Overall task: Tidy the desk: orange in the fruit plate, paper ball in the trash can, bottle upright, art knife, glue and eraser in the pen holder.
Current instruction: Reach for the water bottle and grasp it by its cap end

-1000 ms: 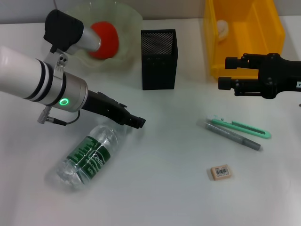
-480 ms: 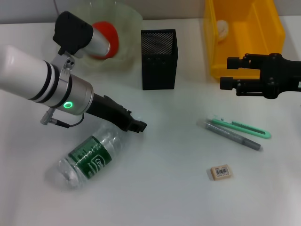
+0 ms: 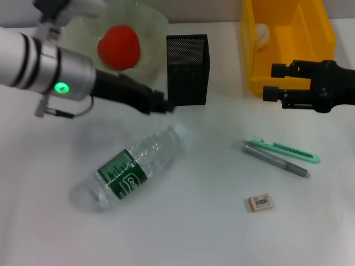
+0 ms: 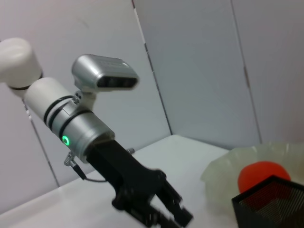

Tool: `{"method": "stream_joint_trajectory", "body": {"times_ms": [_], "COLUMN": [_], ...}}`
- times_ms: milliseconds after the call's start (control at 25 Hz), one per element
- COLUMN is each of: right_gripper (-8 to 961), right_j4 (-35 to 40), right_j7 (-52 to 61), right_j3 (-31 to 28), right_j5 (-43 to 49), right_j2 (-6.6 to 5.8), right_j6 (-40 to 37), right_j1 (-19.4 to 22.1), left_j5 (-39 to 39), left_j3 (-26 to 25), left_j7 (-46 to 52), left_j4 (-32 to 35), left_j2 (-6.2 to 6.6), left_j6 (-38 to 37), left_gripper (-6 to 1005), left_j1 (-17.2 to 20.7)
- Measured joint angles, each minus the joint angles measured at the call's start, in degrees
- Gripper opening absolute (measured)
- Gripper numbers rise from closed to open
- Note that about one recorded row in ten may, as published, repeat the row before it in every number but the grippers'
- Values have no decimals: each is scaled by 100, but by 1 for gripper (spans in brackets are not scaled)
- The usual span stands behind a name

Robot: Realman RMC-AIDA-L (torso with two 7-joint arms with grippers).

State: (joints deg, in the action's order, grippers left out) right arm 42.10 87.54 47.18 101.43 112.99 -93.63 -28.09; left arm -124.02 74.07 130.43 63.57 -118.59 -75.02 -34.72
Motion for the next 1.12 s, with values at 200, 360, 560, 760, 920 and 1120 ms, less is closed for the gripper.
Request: {"method": "stream_joint_trajectory", "body": {"times_ms": [200,360,560,760,920,1120], "right_gripper": [743,742,742,742,742,742], "right_j4": [4,11,18,3,0,3], "right_j7": [-10,-7,-4,-4,-4,-20], "right_j3": [-98,-100,-104,-98,-76,-71], "right_j5": [-20,-21,-4,9,12,15], "right_j2": [1,-6,11,24,40,61], "right_j6": [-9,-11,-11,-11,-10,-11], "right_j1": [22,24,-3,-27,-27,11], "left_j5": [49,373,531,609,702,709], "left_j3": [-501,-1180,-881,-391,14,111], "left_j7": [-165,-476,-504,-470,-506,-542], "left_j4": [53,41,-544,-967,-1128,-1214], "left_j2": [3,21,-11,-40,-49,-25], "left_j6": [-88,-299,-307,222,779,923], "left_gripper": [335,231,120,170,313,501], "left_j1": [23,92,1,-122,-148,-109]}}
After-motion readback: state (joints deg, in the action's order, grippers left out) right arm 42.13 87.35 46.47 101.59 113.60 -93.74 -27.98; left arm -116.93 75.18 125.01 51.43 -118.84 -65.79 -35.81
